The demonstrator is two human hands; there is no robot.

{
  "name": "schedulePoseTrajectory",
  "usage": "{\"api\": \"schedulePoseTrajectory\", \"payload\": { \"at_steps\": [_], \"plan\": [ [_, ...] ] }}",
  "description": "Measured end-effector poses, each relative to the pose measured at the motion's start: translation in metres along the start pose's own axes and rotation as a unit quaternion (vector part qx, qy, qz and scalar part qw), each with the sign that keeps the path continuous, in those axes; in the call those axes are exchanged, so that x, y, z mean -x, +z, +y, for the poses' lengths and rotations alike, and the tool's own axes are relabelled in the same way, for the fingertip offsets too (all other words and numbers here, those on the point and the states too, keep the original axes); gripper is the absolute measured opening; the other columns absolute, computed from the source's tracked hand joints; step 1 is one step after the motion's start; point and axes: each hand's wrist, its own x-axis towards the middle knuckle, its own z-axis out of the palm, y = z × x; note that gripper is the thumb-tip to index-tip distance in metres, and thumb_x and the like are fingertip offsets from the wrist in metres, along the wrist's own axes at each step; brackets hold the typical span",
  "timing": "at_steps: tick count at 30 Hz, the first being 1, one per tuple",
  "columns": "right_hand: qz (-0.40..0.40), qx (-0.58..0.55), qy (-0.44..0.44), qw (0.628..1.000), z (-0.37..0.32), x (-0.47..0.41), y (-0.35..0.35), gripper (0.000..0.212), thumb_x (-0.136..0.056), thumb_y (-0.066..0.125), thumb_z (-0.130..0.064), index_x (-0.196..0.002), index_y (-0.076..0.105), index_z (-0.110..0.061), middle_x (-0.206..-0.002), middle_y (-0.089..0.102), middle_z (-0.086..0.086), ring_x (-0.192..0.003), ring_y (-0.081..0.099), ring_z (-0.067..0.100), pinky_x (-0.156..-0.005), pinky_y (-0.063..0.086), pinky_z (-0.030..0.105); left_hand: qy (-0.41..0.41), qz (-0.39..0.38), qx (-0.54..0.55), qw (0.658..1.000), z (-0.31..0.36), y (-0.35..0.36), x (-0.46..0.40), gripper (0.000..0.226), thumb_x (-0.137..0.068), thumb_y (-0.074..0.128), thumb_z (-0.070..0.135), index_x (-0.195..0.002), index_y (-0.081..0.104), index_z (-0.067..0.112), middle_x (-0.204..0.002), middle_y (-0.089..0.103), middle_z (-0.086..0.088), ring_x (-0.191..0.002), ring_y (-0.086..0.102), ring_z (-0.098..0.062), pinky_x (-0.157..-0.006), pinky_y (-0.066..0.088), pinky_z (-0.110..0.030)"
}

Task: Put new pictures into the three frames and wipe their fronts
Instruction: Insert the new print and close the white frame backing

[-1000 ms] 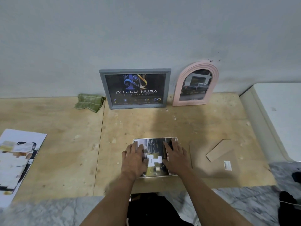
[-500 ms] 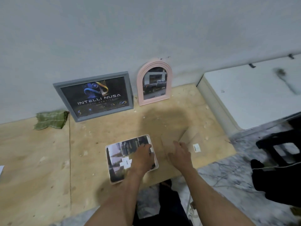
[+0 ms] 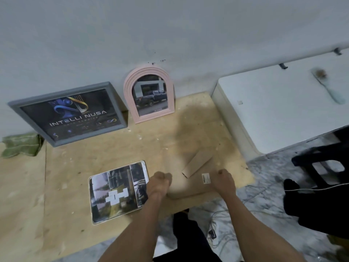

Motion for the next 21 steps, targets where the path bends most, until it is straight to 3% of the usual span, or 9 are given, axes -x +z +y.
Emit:
{"api": "schedulePoseTrajectory", "payload": {
  "at_steps": [2, 3, 5, 8, 11, 15, 17, 21],
  "plan": [
    [-0.010, -0.048, 0.027, 0.998, 0.006, -0.005, -0.007, 0.033, -0.091, 0.047, -0.017, -0.119, 0.056, -0.002, -0.117, 0.059, 0.016, -0.108, 0.055, 0.035, -0.087, 0.045, 0.038, 0.008, 0.005, 0.061, 0.998, -0.007, -0.002, -0.009, 0.009, -0.073, 0.056, 0.021, -0.071, 0.065, 0.022, -0.104, 0.074, -0.017, -0.103, 0.070, -0.036, -0.090, 0.057, -0.038],
    [-0.008, -0.077, 0.038, 0.996, 0.008, -0.007, -0.007, 0.032, -0.091, 0.046, -0.015, -0.118, 0.058, -0.003, -0.114, 0.060, 0.016, -0.105, 0.055, 0.035, -0.086, 0.046, 0.039, 0.013, 0.015, 0.095, 0.995, -0.013, -0.006, -0.015, 0.015, -0.068, 0.055, 0.018, -0.066, 0.068, 0.027, -0.098, 0.076, -0.015, -0.097, 0.072, -0.036, -0.085, 0.060, -0.042],
    [-0.005, -0.145, 0.057, 0.988, 0.008, -0.004, -0.005, 0.030, -0.087, 0.049, -0.010, -0.113, 0.062, -0.003, -0.100, 0.062, 0.016, -0.091, 0.056, 0.034, -0.076, 0.046, 0.041, 0.002, 0.016, 0.147, 0.989, -0.022, -0.021, -0.017, 0.025, -0.072, 0.060, 0.008, -0.063, 0.071, 0.029, -0.089, 0.077, -0.009, -0.085, 0.073, -0.032, -0.077, 0.062, -0.042],
    [-0.012, -0.204, 0.041, 0.978, -0.012, 0.011, 0.009, 0.012, -0.083, 0.055, -0.004, -0.090, 0.065, -0.007, -0.093, 0.064, 0.017, -0.079, 0.054, 0.031, -0.066, 0.044, 0.041, 0.006, 0.018, 0.205, 0.979, -0.036, -0.056, -0.012, 0.027, -0.085, 0.065, -0.004, -0.069, 0.073, 0.016, -0.077, 0.074, -0.010, -0.064, 0.065, -0.025, -0.063, 0.057, -0.034],
    [-0.056, -0.241, 0.000, 0.969, -0.058, 0.046, 0.042, 0.018, -0.081, 0.059, 0.003, -0.070, 0.063, -0.010, -0.076, 0.063, 0.012, -0.068, 0.053, 0.025, -0.065, 0.044, 0.038, -0.003, 0.059, 0.263, 0.963, -0.079, -0.108, -0.014, 0.017, -0.086, 0.065, -0.008, -0.078, 0.073, 0.004, -0.070, 0.071, -0.010, -0.063, 0.062, -0.026, -0.061, 0.055, -0.036],
    [-0.131, -0.230, -0.026, 0.964, -0.100, 0.087, 0.103, 0.019, -0.075, 0.062, 0.006, -0.069, 0.067, -0.011, -0.064, 0.063, 0.009, -0.057, 0.053, 0.020, -0.054, 0.042, 0.027, -0.033, 0.123, 0.297, 0.946, -0.153, -0.165, -0.021, 0.011, -0.077, 0.068, -0.006, -0.078, 0.075, 0.003, -0.057, 0.064, -0.013, -0.049, 0.053, -0.024, -0.052, 0.046, -0.031],
    [-0.136, -0.215, -0.022, 0.967, -0.107, 0.101, 0.126, 0.017, -0.074, 0.064, 0.005, -0.073, 0.070, -0.010, -0.064, 0.064, 0.008, -0.058, 0.055, 0.020, -0.054, 0.044, 0.027, -0.044, 0.139, 0.293, 0.945, -0.178, -0.180, -0.022, 0.013, -0.077, 0.070, -0.005, -0.080, 0.078, 0.005, -0.056, 0.066, -0.010, -0.050, 0.056, -0.023, -0.053, 0.050, -0.032],
    [-0.133, -0.208, -0.008, 0.969, -0.106, 0.119, 0.146, 0.016, -0.076, 0.060, 0.010, -0.075, 0.067, -0.005, -0.062, 0.059, 0.012, -0.053, 0.052, 0.021, -0.047, 0.043, 0.026, -0.034, 0.134, 0.252, 0.958, -0.201, -0.189, -0.021, 0.029, -0.076, 0.067, -0.003, -0.055, 0.074, 0.016, -0.048, 0.060, -0.003, -0.049, 0.052, -0.020, -0.057, 0.045, -0.030]
  ]
}}
